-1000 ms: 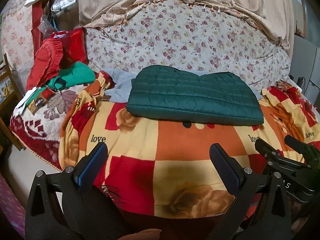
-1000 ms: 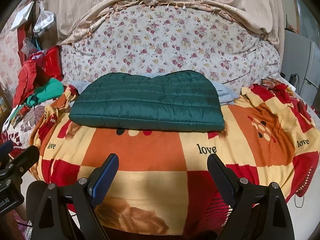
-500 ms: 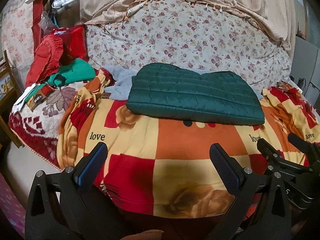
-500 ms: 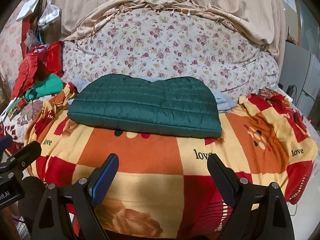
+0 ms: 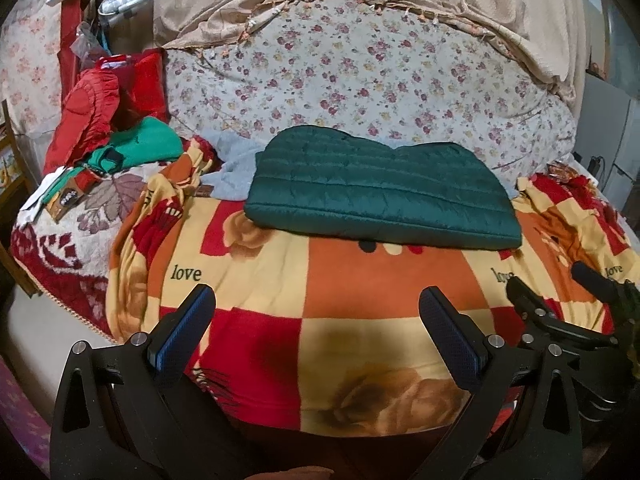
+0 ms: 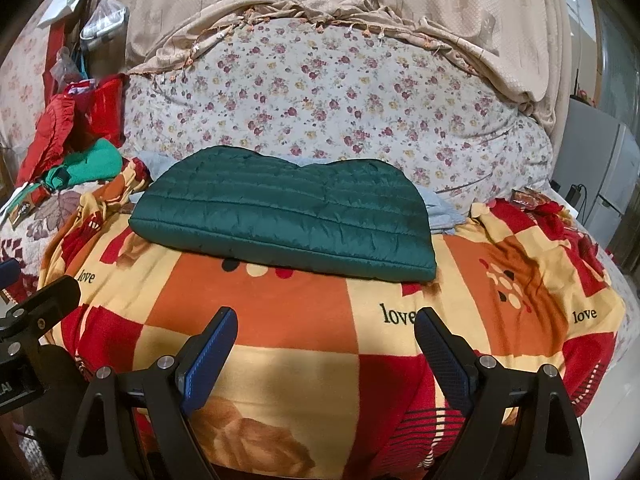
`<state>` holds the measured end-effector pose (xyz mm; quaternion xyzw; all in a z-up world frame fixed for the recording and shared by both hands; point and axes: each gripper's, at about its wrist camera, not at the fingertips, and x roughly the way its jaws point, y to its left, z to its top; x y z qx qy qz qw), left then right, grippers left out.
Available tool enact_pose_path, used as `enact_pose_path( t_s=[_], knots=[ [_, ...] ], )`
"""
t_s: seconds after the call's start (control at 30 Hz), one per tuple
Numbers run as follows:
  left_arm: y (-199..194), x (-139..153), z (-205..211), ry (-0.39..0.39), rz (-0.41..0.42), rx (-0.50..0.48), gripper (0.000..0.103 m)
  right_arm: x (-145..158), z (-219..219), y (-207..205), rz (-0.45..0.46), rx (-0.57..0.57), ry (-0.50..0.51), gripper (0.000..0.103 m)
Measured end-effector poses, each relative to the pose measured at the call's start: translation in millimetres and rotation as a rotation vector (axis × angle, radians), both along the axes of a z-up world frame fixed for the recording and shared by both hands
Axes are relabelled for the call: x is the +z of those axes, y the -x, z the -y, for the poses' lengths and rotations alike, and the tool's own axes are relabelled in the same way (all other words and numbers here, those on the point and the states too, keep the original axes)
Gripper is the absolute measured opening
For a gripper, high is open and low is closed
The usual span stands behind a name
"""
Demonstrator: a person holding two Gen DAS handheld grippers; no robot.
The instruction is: Fold large clothes
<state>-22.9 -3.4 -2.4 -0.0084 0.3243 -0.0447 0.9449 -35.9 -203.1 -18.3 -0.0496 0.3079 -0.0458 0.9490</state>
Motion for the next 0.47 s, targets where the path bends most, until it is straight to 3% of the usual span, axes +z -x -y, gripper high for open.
enact_pose_path(
  t_s=[0.2, 0.47],
  knots=[
    [2.4, 2.0, 0.8, 0.008, 0.023, -0.009, 0.102, -1.5, -1.1, -0.5, -0.007, 0.0, -0.005, 0.088],
    [3.1, -0.5, 4.3, -0.044, 0.028, 0.019, 0.102, -8.7, 1.7, -5.2, -0.037, 0.001, -0.042, 0.088]
  ],
)
